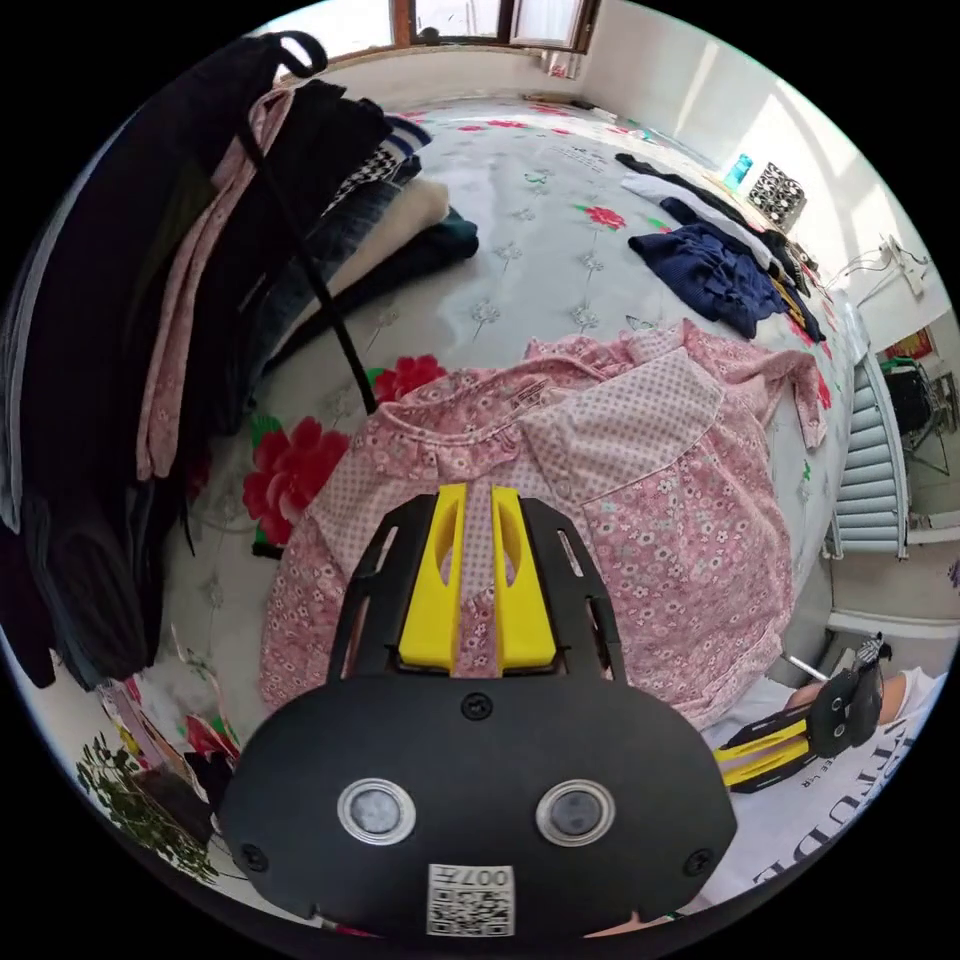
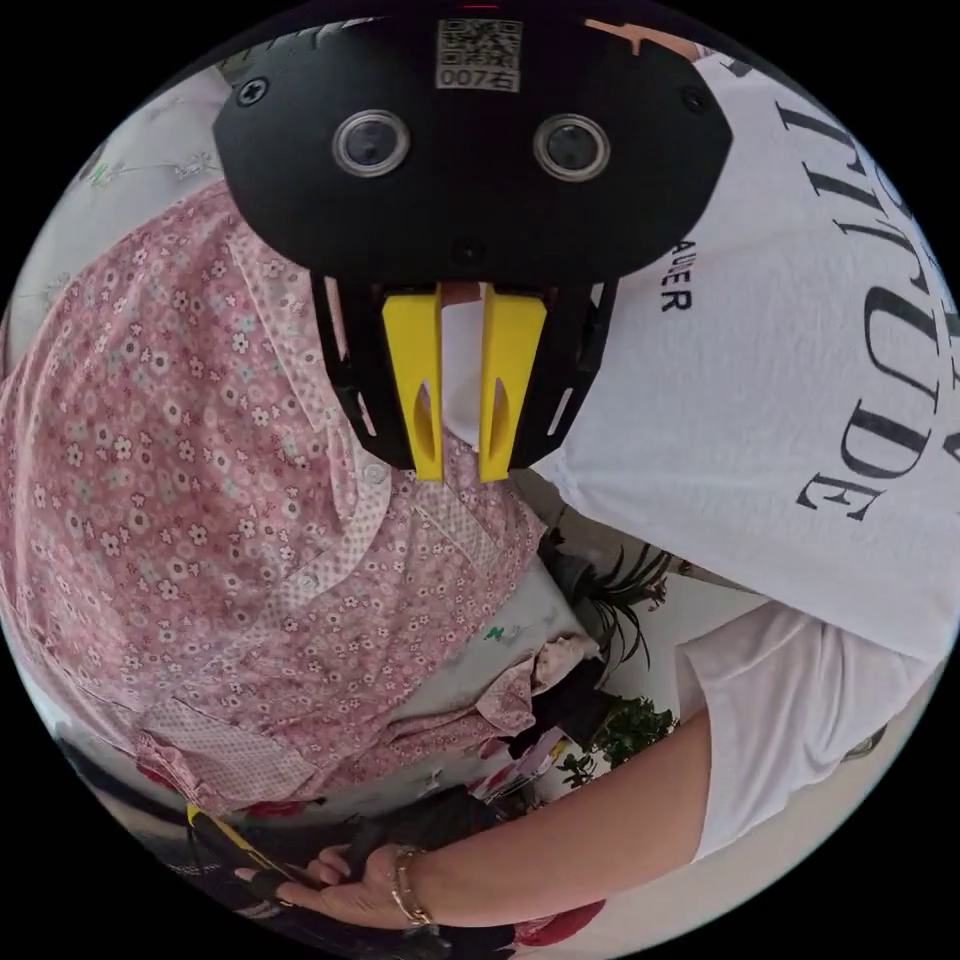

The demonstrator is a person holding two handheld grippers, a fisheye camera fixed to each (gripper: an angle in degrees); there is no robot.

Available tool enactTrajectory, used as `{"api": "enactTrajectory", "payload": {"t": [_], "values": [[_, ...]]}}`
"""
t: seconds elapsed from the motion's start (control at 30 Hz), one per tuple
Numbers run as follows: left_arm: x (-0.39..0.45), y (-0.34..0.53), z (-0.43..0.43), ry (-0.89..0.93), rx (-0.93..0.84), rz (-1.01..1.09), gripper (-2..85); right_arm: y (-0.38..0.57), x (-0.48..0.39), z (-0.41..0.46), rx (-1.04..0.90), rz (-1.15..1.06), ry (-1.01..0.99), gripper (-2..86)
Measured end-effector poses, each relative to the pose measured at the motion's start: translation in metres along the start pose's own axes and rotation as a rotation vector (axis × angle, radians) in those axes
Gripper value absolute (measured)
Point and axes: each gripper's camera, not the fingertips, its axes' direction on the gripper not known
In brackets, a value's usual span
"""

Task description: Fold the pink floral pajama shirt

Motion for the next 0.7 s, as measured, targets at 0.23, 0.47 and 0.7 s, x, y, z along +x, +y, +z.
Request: {"api": "enactTrajectory", "payload": {"t": [0.23,0.47,0.7], "values": [[0.03,0.149,-0.051,0.234,0.188,0.008,5.9,0.148,0.017,-0.043,0.21,0.255,0.333,5.2],[0.151,0.234,-0.041,0.361,0.079,0.252,7.4,0.184,0.034,-0.03,0.291,0.354,0.421,6.5],[0.139,0.266,-0.055,0.399,0.073,0.149,7.2,0.134,0.018,0.032,0.149,0.201,0.497,0.8]]}}
